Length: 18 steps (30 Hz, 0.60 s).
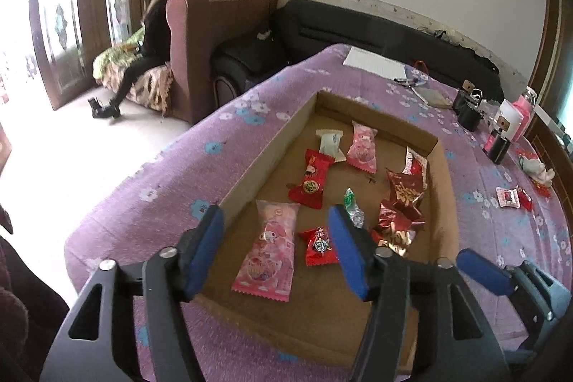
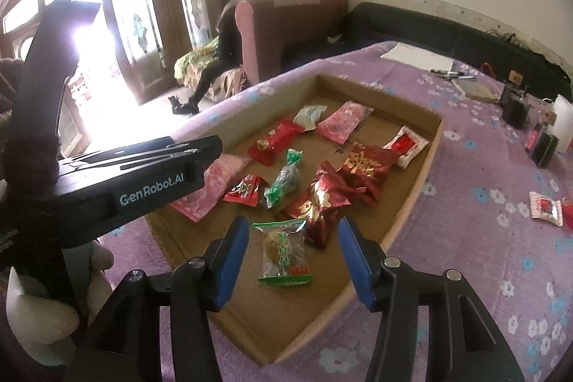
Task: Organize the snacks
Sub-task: 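Swing both grippers back toward the last snacks on the table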
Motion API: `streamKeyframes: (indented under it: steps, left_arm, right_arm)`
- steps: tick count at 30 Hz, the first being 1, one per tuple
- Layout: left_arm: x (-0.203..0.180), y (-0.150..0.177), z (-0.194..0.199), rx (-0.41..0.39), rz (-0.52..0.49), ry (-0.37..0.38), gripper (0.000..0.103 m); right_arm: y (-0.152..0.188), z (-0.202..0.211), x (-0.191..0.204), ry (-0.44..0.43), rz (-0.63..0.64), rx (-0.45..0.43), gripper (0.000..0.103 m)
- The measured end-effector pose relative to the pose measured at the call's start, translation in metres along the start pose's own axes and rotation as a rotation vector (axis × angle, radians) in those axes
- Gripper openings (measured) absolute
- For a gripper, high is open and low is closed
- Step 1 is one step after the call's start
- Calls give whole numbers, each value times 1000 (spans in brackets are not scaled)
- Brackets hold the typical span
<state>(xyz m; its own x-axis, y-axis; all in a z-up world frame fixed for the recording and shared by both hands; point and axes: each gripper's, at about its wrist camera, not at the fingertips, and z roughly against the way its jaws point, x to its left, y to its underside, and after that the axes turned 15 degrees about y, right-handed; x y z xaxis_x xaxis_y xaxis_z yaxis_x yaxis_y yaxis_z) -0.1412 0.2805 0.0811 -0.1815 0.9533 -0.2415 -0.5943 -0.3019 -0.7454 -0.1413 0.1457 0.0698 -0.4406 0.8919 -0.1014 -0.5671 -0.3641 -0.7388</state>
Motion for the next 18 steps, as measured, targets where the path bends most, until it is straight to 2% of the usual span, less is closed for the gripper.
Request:
streamKeyframes:
  steps: [5,8,9,10,14,16,18]
  left_arm:
    - [-13,7,18,-27,-48,-16,64]
    - [-24,18,25,-7,-78,14,64]
    - [-30,23,28,3,-95,28,64]
    - [-35,28,30,11,-111,43,64]
    - [-62,56,41,43,-213,115,64]
    - [-75,68,47,48,-271,146,64]
    - [-91,81,53,54,-339,174,64]
  right_arm:
    - [-4,18,-24,38,-69,-23,57]
    - [-13,31,-46,57,-131,-52,61]
    - [-19,38,-58,56,-171,-66,67]
    - [-26,44,-70,47,-211,-76,76]
    - [-52,74,-109,-15,-334,-145,88]
    - [-65,81,-115,-65,-325,-145,99]
    - [-76,85,-117,-123,-298,-143,100]
